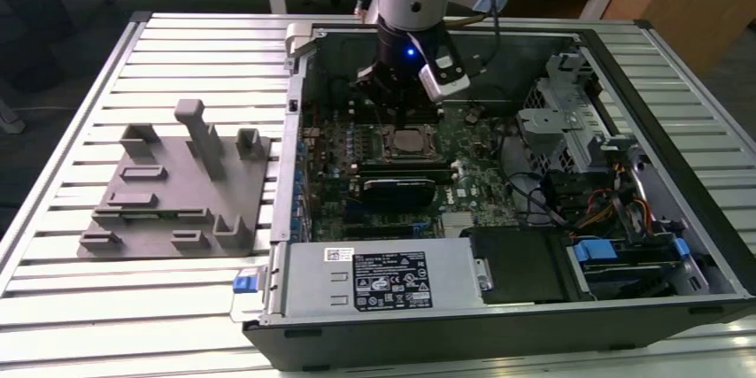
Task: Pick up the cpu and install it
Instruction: 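Install the first cpu locking lever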
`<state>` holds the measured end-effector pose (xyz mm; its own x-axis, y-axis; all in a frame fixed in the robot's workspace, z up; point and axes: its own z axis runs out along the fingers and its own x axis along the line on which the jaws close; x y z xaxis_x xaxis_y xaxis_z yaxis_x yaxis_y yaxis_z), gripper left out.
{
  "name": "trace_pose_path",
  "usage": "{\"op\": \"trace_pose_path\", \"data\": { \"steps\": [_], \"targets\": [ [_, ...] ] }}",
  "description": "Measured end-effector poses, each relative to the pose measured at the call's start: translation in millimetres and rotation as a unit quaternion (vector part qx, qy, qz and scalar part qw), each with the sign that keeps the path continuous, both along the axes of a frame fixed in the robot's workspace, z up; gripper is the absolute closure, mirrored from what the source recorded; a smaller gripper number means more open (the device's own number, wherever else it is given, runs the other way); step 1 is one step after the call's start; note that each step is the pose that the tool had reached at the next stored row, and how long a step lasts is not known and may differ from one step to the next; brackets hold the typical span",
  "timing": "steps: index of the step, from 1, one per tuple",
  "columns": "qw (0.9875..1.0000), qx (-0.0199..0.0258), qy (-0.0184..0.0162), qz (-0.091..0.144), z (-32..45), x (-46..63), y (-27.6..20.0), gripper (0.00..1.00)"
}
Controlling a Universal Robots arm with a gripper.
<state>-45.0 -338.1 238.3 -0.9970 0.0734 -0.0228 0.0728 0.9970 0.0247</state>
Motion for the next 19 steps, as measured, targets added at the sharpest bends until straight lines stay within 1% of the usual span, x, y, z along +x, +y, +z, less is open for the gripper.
{"op": "trace_pose_path", "data": {
  "steps": [6,9,11,12,13,15,16,18,19],
  "targets": [
    [1.0000,0.0001,-0.0005,0.000,0.0,-23.3,-0.9,0.89],
    [1.0000,0.0002,-0.0006,0.000,0.0,-32.5,-1.3,0.89],
    [1.0000,0.0020,-0.0005,0.000,0.0,-37.1,-1.7,0.89],
    [1.0000,0.0046,-0.0005,0.000,0.0,-38.7,-1.8,0.89],
    [1.0000,0.0081,-0.0005,0.000,0.0,-40.4,-2.1,0.89],
    [0.9999,0.0170,-0.0006,0.000,0.0,-43.6,-2.4,0.89],
    [0.9997,0.0227,-0.0006,0.000,0.0,-45.2,-2.6,0.89],
    [0.9993,0.0378,-0.0006,0.000,0.0,-48.3,-2.7,0.89],
    [0.9990,0.0445,-0.0005,0.000,0.0,-49.9,-2.8,0.89]
  ]
}}
